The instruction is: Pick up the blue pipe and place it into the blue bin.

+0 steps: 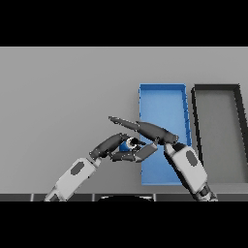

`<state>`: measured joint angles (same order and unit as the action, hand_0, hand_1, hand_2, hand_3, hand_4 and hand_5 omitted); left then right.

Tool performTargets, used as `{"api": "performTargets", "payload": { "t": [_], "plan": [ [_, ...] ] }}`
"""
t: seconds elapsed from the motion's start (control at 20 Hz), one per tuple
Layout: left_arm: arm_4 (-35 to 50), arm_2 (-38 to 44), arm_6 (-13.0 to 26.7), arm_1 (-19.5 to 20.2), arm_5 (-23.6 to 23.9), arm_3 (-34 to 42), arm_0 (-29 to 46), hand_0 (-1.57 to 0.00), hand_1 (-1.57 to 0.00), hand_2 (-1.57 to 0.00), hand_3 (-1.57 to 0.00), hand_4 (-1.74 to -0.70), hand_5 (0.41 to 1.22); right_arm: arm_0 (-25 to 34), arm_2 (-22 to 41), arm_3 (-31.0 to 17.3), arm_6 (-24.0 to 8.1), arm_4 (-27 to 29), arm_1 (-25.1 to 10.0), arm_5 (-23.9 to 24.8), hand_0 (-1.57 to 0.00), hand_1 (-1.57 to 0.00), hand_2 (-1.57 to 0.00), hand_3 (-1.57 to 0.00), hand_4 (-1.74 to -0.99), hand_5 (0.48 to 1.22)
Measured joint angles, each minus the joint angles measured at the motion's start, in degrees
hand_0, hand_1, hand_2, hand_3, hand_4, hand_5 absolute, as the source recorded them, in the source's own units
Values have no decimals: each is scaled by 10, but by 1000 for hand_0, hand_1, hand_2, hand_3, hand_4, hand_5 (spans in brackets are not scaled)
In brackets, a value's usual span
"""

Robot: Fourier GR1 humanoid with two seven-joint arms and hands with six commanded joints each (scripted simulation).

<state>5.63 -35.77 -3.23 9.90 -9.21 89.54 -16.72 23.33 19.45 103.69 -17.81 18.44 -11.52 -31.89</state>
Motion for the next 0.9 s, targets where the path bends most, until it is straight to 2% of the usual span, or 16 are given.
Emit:
{"api": "performTargets", "payload": {
  "t": [0.05,0.1,0.15,0.2,0.25,0.3,0.35,0.4,0.45,0.5,0.55,0.6,0.7,0.75,0.85,0.9],
  "plan": [
    [10,2,-5,4,-8,1,4,-1571,-1571,-1571,-1484,-1736,1221,9,0,-5,7,3,5,-3,-53,-84,-102,-46,-1245,506],
    [19,5,-2,2,-11,1,5,-1394,-1326,-1320,-1288,-1737,1221,28,0,-13,-2,9,10,-4,-181,-225,-237,-161,-1294,509],
    [0,5,-4,10,-9,-6,-4,-1182,-1078,-1063,-1030,-1682,1221,36,8,-21,-11,10,19,-8,-345,-375,-379,-296,-1335,507],
    [-18,-5,33,29,-16,-2,-10,-991,-878,-850,-824,-1552,1221,45,12,-25,-14,8,25,-10,-527,-534,-531,-440,-1362,508],
    [-22,-12,68,38,-27,6,-15,-818,-706,-680,-659,-1480,1221,51,14,-29,-14,6,24,-17,-718,-699,-739,-635,-1430,522],
    [-26,-9,79,37,-28,11,-15,-776,-706,-686,-583,-1533,1221,57,16,-36,-10,0,26,-20,-888,-873,-905,-768,-1486,550],
    [-28,-1,61,26,-25,7,-15,-935,-879,-863,-781,-1574,1221,57,20,-36,-9,12,30,-25,-1025,-1013,-1038,-868,-1530,606],
    [-34,0,50,20,-14,10,-7,-1063,-1017,-969,-939,-1607,1221,61,20,-39,-17,34,30,-29,-1134,-1124,-1145,-957,-1562,666],
    [-30,3,42,9,-7,6,-4,-1164,-1128,-1051,-1065,-1634,1221,59,22,-45,-27,48,30,-32,-1221,-1214,-1230,-1080,-1526,728],
    [-17,12,33,8,-8,11,-6,-1246,-1217,-1115,-1166,-1655,1221,62,20,-52,-33,62,33,-28,-1291,-1285,-1298,-1178,-1495,826],
    [-3,17,31,2,-7,14,1,-1311,-1287,-1186,-1247,-1673,1221,55,20,-52,-28,74,36,-31,-1347,-1342,-1353,-1257,-1469,905],
    [6,21,22,-5,-5,9,1,-1363,-1344,-1254,-1312,-1686,1221,57,17,-55,-25,74,41,-27,-1392,-1388,-1396,-1320,-1452,968],
    [13,23,-2,-12,-12,2,6,-1438,-1426,-1348,-1405,-1706,1221,52,23,-48,21,28,38,-41,-1456,-1454,-1459,-1410,-1447,1059],
    [10,27,5,-12,-16,-7,-5,-1464,-1455,-1372,-1438,-1713,1221,50,23,-48,43,4,35,-44,-1479,-1477,-1482,-1442,-1457,1092],
    [12,26,15,-11,-12,4,2,-1503,-1497,-1401,-1486,-1723,1221,54,25,-49,50,5,33,-48,-1512,-1511,-1514,-1489,-1470,1138],
    [11,26,10,-5,-13,8,6,-1516,-1512,-1388,-1503,-1727,1221,51,26,-46,44,5,36,-45,-1524,-1523,-1525,-1505,-1475,1155]
  ]
}}
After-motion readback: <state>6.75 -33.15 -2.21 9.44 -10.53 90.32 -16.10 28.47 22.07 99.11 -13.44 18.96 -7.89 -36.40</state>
